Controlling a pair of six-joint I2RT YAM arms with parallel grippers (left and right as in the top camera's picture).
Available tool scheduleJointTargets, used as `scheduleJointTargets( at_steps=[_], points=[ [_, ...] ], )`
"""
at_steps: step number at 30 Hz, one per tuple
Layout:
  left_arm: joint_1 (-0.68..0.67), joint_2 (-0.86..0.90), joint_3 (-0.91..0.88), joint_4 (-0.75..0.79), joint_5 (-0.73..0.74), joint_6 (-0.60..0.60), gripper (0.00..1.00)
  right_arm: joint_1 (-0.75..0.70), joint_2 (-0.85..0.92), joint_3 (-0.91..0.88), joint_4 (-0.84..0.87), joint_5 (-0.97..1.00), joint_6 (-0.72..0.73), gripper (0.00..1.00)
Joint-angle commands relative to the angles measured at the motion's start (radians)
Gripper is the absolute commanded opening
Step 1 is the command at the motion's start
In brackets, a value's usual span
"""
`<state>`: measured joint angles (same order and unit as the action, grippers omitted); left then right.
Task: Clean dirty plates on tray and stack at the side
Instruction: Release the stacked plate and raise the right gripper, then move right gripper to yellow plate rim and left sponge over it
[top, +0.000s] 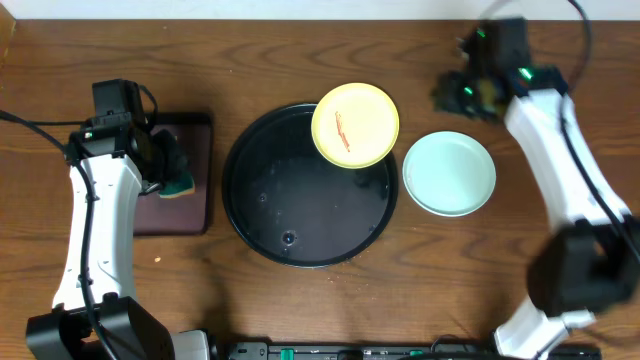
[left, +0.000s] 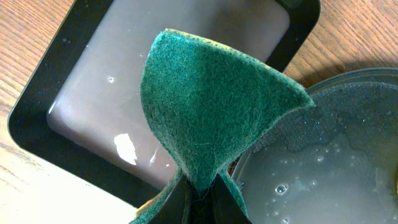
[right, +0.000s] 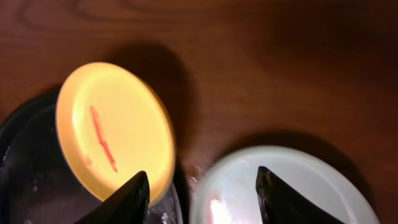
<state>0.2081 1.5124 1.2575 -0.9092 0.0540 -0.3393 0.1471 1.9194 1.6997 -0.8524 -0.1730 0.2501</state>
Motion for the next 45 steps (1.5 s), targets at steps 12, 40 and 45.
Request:
scheduleJointTargets(
  at_steps=[12,40,45],
  points=[
    [0.006,0.003,0.005,0.002,0.002,0.01,0.07,0.058,0.44,0.339,-0.069,-0.146,-0.2,0.4],
    [0.006,0.003,0.005,0.002,0.002,0.01,0.07,0.242,0.441,0.349,-0.256,-0.157,-0.145,0.01],
    [0.006,0.003,0.005,0.002,0.002,0.01,0.07,0.281,0.441,0.348,-0.299,-0.156,-0.108,0.01]
  ],
)
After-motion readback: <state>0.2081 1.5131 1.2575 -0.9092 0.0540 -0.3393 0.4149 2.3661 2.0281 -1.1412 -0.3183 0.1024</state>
